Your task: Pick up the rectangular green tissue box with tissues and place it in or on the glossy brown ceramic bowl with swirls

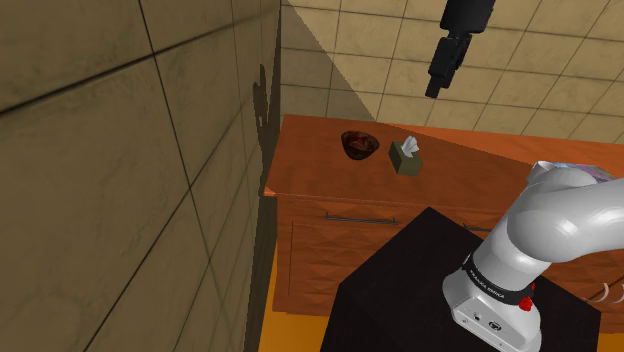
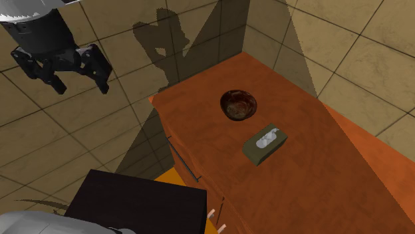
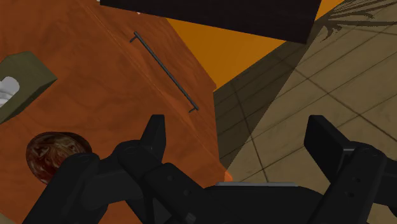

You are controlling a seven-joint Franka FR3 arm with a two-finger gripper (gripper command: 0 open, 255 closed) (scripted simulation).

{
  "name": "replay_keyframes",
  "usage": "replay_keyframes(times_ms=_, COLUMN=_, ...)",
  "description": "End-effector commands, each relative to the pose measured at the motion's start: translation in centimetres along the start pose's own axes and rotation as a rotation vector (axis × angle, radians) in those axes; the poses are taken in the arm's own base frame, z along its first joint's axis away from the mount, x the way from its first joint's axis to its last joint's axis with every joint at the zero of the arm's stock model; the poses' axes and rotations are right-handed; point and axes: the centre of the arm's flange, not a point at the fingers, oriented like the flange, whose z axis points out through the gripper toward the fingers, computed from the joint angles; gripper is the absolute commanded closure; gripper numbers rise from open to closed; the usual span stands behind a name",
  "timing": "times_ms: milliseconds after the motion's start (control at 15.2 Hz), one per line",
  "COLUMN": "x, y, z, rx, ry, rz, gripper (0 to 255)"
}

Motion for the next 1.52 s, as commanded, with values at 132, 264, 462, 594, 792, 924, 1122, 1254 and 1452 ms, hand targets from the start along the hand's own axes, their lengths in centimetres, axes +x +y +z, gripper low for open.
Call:
replay_keyframes(times_ms=132, x=0.1, y=2.5, z=1.2, rx=0.015, ry=0.023, rz=0.018, gripper=0)
replay_keyframes(times_ms=264, x=0.2, y=5.0, z=2.4, rx=0.030, ry=0.047, rz=0.036, gripper=0)
replay_keyframes(times_ms=462, x=0.3, y=8.8, z=4.4, rx=0.052, ry=0.082, rz=0.062, gripper=0)
replay_keyframes(times_ms=594, x=0.4, y=11.3, z=5.7, rx=0.067, ry=0.106, rz=0.080, gripper=0)
replay_keyframes(times_ms=792, x=0.4, y=14.9, z=7.7, rx=0.089, ry=0.141, rz=0.107, gripper=0)
replay_keyframes(times_ms=924, x=0.5, y=17.4, z=9.1, rx=0.104, ry=0.164, rz=0.125, gripper=0)
replay_keyframes(times_ms=1122, x=0.5, y=20.9, z=11.3, rx=0.126, ry=0.200, rz=0.151, gripper=0)
replay_keyframes(times_ms=1254, x=0.5, y=23.3, z=12.8, rx=0.141, ry=0.223, rz=0.169, gripper=0)
replay_keyframes(times_ms=1452, x=0.5, y=26.8, z=15.1, rx=0.163, ry=0.258, rz=0.196, gripper=0)
